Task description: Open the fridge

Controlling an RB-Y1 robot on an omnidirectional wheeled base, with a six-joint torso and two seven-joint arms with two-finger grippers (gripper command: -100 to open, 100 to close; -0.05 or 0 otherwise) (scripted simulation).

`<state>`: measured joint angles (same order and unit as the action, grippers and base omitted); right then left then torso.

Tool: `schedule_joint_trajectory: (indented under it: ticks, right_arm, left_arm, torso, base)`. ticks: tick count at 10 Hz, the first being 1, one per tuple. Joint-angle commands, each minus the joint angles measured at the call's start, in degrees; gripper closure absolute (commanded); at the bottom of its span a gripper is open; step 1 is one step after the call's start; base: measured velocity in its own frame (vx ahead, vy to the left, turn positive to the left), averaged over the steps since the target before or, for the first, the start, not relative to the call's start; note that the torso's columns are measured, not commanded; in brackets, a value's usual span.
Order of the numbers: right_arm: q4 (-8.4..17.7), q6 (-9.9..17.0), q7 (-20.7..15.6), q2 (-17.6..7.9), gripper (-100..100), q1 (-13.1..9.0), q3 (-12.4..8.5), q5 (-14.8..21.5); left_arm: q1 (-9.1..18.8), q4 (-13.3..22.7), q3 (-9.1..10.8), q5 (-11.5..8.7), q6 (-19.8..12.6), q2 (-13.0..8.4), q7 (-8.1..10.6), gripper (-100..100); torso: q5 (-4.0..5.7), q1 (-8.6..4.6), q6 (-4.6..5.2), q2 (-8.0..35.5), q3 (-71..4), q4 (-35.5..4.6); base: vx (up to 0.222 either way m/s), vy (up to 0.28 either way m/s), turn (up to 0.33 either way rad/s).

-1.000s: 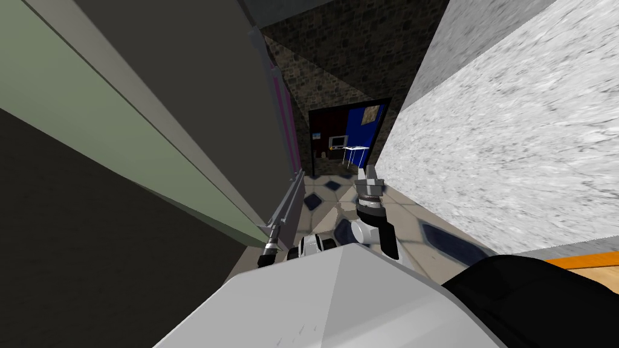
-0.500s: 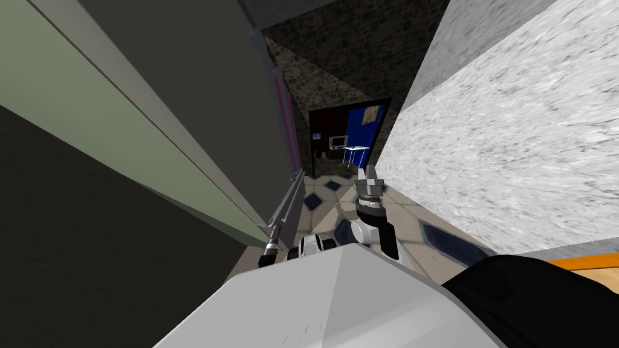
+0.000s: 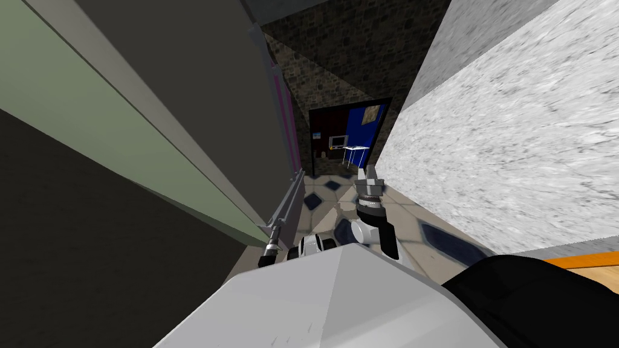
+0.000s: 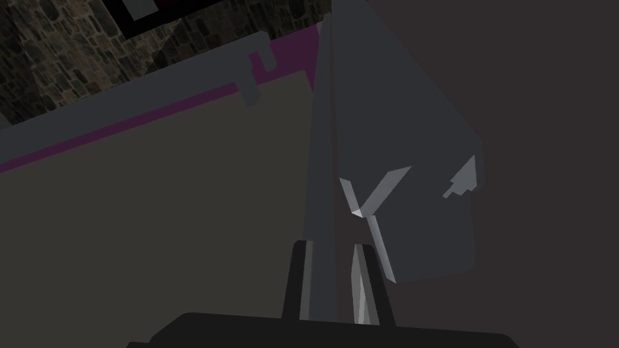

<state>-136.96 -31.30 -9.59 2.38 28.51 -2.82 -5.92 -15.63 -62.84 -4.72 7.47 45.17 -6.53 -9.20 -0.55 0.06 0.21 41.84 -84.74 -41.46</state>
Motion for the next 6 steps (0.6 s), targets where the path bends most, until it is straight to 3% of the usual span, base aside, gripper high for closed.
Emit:
schedule_joint_trajectory:
  ticks: [1, 3, 4, 6]
  right_arm:
    - [0.0, 0.0, 0.0, 0.0, 0, 0.0, 0.0, 0.0]
    - [0.0, 0.0, 0.0, 0.0, 0, 0.0, 0.0, 0.0]
    - [0.0, 0.0, 0.0, 0.0, 0, 0.0, 0.0, 0.0]
    - [0.0, 0.0, 0.0, 0.0, 0, 0.0, 0.0, 0.0]
  left_arm:
    - [-0.3, 3.4, -0.81, 0.4, -0.4, 1.0, -0.27, -100]
    - [-0.1, 4.5, -0.88, 0.4, -0.1, 1.4, -0.36, -100]
    - [0.3, 6.5, -1.02, 0.5, 0.4, 2.4, -0.51, -100]
    - [0.3, 6.5, -1.02, 0.5, 0.4, 2.4, -0.51, -100]
  torso:
    - [-0.04, -0.04, 0.04, 0.0, 0.0, 0.0]
    - [-0.13, -0.20, 0.29, -0.2, -0.1, 0.1]
    - [0.02, -0.16, 0.17, -0.2, -0.1, 0.0]
    - [0.52, -0.10, -0.18, 0.3, 0.1, -0.8]
  base:
    - [0.003, -0.004, 0.011]
    - [-0.004, 0.006, -0.016]
    - [-0.015, 0.021, -0.059]
    - [0.003, -0.004, 0.013]
